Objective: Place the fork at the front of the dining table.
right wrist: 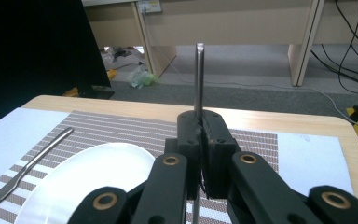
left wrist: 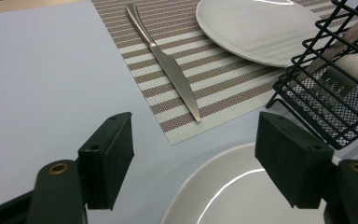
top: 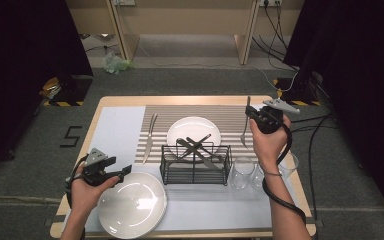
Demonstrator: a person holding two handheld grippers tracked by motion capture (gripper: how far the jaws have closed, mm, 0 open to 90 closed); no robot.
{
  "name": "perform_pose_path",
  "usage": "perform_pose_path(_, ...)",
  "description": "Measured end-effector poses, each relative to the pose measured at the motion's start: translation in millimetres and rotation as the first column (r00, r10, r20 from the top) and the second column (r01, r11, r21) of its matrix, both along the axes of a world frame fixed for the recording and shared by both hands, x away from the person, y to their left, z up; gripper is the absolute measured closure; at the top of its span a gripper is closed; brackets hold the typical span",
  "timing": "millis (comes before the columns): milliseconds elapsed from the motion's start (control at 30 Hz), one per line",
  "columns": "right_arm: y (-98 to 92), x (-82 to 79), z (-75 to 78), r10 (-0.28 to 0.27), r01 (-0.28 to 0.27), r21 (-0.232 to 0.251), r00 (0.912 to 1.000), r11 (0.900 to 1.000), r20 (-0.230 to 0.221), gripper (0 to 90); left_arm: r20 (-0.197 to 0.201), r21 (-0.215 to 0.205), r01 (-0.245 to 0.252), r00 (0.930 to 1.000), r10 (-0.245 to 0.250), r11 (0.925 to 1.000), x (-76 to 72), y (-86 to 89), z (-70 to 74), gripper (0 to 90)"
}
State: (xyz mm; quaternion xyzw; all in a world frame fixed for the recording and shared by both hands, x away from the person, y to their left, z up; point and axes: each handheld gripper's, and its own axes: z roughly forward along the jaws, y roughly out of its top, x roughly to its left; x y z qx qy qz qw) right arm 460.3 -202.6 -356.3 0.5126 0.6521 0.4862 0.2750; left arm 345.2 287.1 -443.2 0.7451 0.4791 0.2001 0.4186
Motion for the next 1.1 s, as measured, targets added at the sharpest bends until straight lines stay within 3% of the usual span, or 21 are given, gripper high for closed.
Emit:
perform_pose_path(400, 2.6, 6.8, -6.8, 0.001, -0.002, -0.018, 0.9979, 1.000, -0.065, 87.2, -0.003, -0.001, -0.001, 1.0000, 0.001, 1.0000, 0.3, 0.4, -0.8, 27.4)
perform_pose_path(1100, 2.4, 13.3, -19.2, -0.011, 0.005, -0.041, 0.9917, 0.999, -0.128, 87.2, -0.002, -0.005, -0.005, 1.0000, 0.005, 1.0000, 0.1, 1.3, -0.5, 27.5)
